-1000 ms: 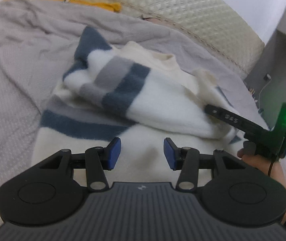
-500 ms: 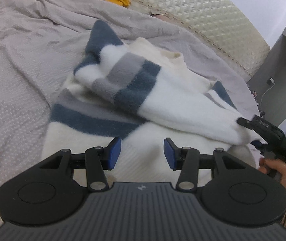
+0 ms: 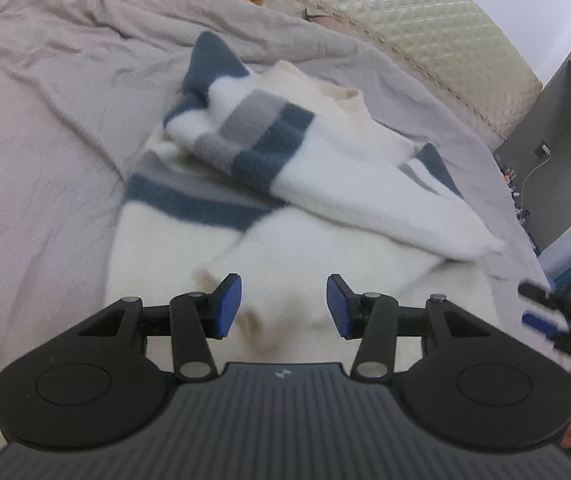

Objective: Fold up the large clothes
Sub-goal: 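Move both grippers to the sweater collar edge and grasp it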

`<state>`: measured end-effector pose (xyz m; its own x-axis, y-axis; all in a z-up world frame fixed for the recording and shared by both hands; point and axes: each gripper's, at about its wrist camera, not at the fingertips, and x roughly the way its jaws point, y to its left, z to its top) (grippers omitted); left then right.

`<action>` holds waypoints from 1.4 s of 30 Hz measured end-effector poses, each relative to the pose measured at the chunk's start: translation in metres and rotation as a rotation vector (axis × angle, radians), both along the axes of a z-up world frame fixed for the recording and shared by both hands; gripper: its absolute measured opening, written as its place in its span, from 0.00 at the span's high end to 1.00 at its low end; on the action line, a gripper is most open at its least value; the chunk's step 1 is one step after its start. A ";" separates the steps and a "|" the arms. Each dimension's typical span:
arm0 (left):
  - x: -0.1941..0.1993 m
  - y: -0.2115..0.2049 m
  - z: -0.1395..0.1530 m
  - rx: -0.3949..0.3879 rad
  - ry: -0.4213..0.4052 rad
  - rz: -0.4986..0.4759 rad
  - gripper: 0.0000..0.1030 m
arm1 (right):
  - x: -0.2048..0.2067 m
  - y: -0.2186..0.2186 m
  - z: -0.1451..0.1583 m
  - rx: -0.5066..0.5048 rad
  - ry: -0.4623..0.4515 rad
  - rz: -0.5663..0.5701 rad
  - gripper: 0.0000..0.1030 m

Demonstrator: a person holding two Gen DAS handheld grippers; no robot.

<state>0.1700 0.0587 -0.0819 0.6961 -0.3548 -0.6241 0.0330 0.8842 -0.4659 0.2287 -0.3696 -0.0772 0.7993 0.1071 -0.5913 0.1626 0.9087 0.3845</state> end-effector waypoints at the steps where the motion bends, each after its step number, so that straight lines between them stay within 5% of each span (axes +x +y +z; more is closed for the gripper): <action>1: -0.004 0.002 0.001 -0.018 0.018 0.013 0.48 | -0.008 -0.004 -0.002 0.022 0.017 -0.008 0.26; 16: -0.078 0.051 0.008 -0.119 0.170 0.230 0.48 | -0.057 -0.058 -0.061 0.301 0.284 -0.207 0.27; 21: -0.095 0.072 0.004 -0.170 0.213 0.315 0.48 | -0.062 -0.063 -0.070 0.464 0.285 -0.177 0.24; 28: -0.091 0.077 -0.027 -0.302 0.334 0.289 0.47 | -0.072 -0.055 -0.068 0.725 0.199 -0.076 0.24; 37: -0.087 0.075 -0.041 -0.339 0.381 0.301 0.42 | -0.072 -0.053 -0.067 0.708 0.201 -0.101 0.24; 42: -0.083 0.066 -0.045 -0.509 0.345 0.171 0.41 | -0.068 -0.055 -0.072 0.701 0.208 -0.122 0.24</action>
<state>0.0871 0.1250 -0.1264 0.5579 -0.5678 -0.6053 -0.3162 0.5289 -0.7876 0.1603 -0.4244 -0.1487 0.7088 0.4323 -0.5574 0.3797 0.4321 0.8180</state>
